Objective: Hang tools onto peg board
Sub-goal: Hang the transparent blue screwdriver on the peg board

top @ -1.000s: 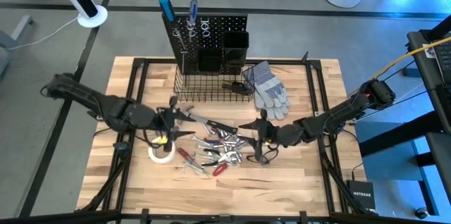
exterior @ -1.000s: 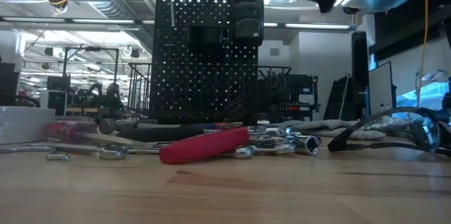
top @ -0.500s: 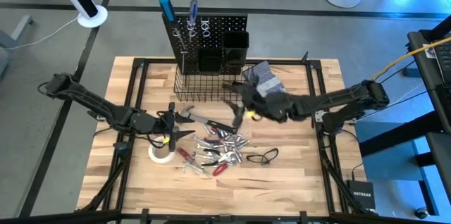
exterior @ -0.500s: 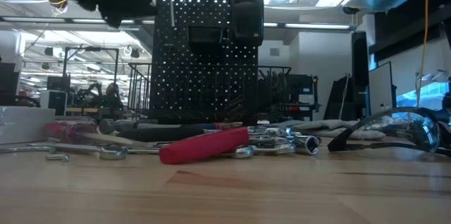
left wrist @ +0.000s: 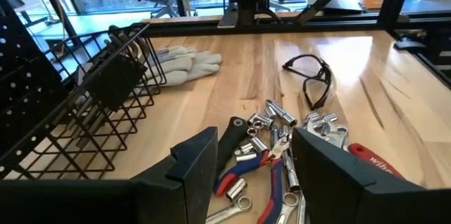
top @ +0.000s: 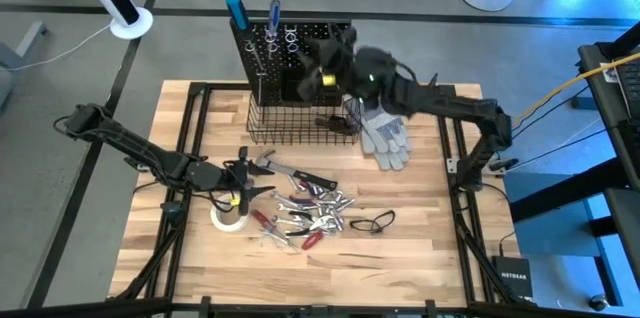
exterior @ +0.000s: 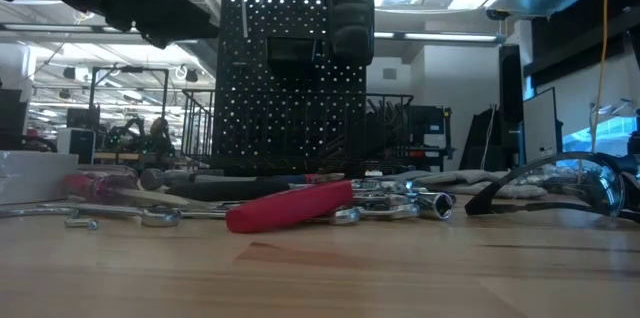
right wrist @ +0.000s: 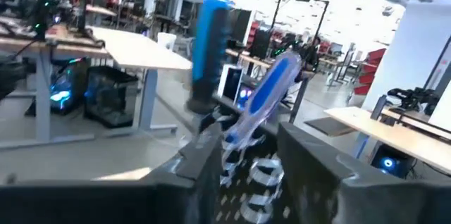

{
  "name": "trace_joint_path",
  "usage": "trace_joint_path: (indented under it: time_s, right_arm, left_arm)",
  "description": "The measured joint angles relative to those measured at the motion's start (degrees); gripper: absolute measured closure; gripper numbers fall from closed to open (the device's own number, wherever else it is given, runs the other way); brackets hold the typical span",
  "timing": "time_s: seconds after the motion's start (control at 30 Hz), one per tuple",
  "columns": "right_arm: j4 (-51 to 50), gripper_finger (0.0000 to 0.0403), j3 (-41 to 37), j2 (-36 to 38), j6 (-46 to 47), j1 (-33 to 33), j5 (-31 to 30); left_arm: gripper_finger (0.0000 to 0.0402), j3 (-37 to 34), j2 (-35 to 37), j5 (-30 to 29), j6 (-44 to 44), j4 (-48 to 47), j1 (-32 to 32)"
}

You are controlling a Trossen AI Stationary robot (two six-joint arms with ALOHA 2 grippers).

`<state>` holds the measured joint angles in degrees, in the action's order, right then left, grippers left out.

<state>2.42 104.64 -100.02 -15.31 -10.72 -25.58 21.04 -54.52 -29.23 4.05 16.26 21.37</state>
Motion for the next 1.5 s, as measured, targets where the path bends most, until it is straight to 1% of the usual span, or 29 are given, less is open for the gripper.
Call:
trace_joint_path:
  time_s: [0.13,0.27,0.37,0.5,0.6,0.73,0.87,1.07,1.13,1.5]
  right_arm:
    - [0.88,0.0309,5.0,-4.45,0.09,-4.13,3.61]
    - [0.74,0.035,9.45,-8.76,0.04,-7.23,3.77]
    - [0.83,0.0373,12.12,-11.39,0.03,-9.39,4.25]
    - [1.06,0.0393,14.78,-14.23,0.06,-11.82,5.58]
    - [2.25,0.0398,16.37,-16.09,0.99,-13.1,9.36]
    - [5.45,0.0392,16.89,-17.31,2.94,-13.8,11.86]
    - [5.61,0.0382,16.87,-17.36,3.06,-13.79,13.58]
    - [7.96,0.0381,16.87,-17.38,1.59,-13.77,23.62]
    - [7.95,0.0381,16.87,-17.38,0.08,-13.66,23.92]
    - [7.4,0.038,16.85,-17.03,0.11,-13.61,23.21]
  left_arm:
    - [0.0229,0.0,-0.01,-0.09,-2.05,-0.16,-0.04]
    - [0.0229,-0.02,0.0,-0.66,-6.15,-1.13,-0.09]
    - [0.0229,-0.04,0.02,-2.29,-8.66,-0.99,-0.09]
    - [0.0229,-0.04,0.04,-6.21,-12.53,-0.97,-0.09]
    - [0.0229,-0.04,0.04,-9.0,-15.47,-0.78,-0.51]
    - [0.0229,-0.04,0.04,-9.4,-17.47,-0.84,-2.37]
    - [0.0229,-0.04,0.04,-9.4,-18.04,-1.01,-4.13]
    - [0.0229,-0.04,0.04,-9.4,-19.52,-1.01,-5.78]
    - [0.0229,-0.04,0.04,-9.38,-19.52,-1.11,-6.05]
    - [0.0229,-0.04,0.04,-9.38,-18.8,-1.16,-6.16]
